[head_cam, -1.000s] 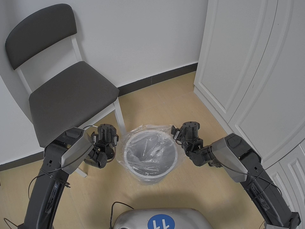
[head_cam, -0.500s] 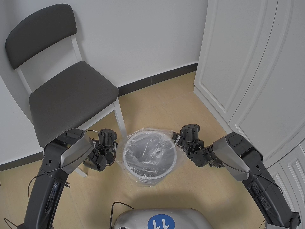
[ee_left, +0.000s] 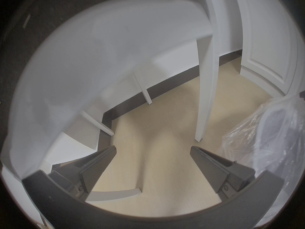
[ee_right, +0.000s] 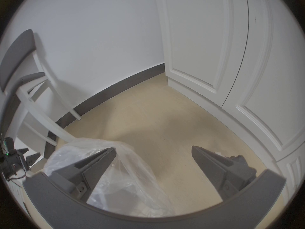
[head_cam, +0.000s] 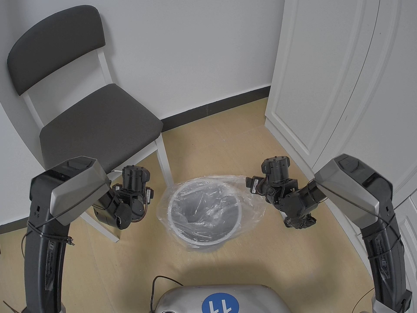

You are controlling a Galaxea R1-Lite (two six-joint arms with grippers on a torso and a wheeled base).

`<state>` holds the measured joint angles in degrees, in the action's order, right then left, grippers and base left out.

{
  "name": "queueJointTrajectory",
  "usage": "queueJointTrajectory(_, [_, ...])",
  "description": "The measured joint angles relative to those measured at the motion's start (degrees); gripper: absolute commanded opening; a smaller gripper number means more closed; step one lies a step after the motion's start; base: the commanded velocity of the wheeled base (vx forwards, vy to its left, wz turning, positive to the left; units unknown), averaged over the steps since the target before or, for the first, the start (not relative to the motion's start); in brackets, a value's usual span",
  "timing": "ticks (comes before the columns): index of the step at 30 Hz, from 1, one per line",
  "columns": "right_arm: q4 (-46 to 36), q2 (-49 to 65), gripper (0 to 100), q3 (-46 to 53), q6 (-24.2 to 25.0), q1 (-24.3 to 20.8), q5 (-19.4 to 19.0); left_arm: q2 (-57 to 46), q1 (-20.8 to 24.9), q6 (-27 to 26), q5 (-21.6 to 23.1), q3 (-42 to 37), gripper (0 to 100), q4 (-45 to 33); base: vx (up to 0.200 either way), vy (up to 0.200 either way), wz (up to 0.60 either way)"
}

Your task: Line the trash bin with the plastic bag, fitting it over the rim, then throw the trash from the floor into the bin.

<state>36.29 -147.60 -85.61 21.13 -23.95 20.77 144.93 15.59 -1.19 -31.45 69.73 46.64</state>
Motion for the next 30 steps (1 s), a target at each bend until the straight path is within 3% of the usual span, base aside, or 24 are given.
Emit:
queueJointTrajectory(14, [-2.7, 7.6, 100, 7.3, -3.3, 0.1, -4.4, -10.0, 3.6, 0.3, 0.9, -7.4, 100, -0.1, 0.0, 0.0, 0.0])
queueJointTrajectory(22, [-4.0, 8.9, 100, 8.4, -1.4, -6.2, -5.6, -13.0, 7.5, 1.7, 1.2, -10.3, 100, 0.3, 0.0, 0.0, 0.0])
queueJointTrajectory(27, [-13.3, 11.3, 100, 6.5, -7.0, -9.6, -7.0, -13.8, 8.7, 2.1, 1.2, -11.0, 100, 0.4, 0.0, 0.0, 0.0])
queueJointTrajectory(30, [-19.6, 12.7, 100, 4.3, -15.3, -11.7, -8.2, -14.3, 8.9, 2.1, 1.2, -11.4, 100, 0.5, 0.0, 0.0, 0.0])
